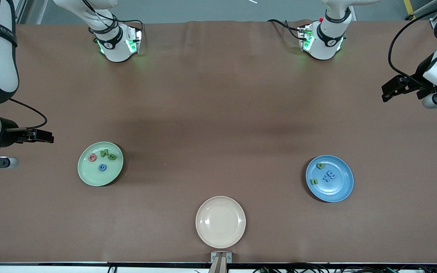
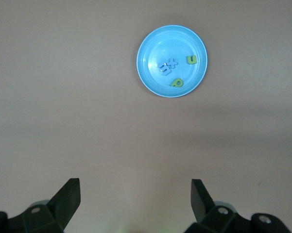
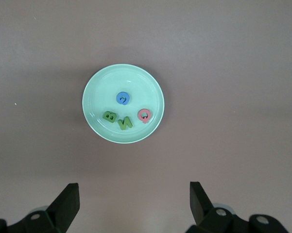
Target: Sort upper and lower case letters into plates
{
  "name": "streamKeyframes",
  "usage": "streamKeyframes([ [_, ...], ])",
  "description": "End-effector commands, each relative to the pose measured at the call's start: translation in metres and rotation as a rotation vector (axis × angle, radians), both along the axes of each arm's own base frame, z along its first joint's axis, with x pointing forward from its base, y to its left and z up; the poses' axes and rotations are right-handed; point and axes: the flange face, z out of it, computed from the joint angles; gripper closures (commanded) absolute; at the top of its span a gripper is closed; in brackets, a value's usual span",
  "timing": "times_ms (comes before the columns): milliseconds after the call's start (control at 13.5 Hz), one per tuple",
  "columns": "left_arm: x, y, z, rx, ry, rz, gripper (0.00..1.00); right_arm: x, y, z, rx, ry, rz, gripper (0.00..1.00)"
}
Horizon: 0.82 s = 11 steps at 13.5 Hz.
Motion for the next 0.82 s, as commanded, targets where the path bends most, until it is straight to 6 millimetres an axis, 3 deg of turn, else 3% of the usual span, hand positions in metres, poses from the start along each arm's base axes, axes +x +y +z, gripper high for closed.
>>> streamKeyframes([
  [0, -0.019, -0.004, 0.006, -0.016, -0.02, 0.008, 0.0, 0.002, 0.008, 0.009, 0.014, -0.004, 0.014, 0.0],
  [148, -0.022, -0.013, 0.008, -0.014, -0.026, -0.001, 0.0, -0.003, 0.009, 0.01, 0.014, 0.02, 0.008, 0.0],
  [297, -0.023, -0.014, 0.012, -0.035, -0.022, 0.003, 0.0, -0.018, 0.005, 0.033, 0.027, 0.0, 0.011, 0.0],
  [742, -0.027, -0.02, 0.014, -0.033, -0.02, -0.01, 0.0, -0.072, 0.016, 0.048, 0.027, -0.03, 0.029, 0.0],
])
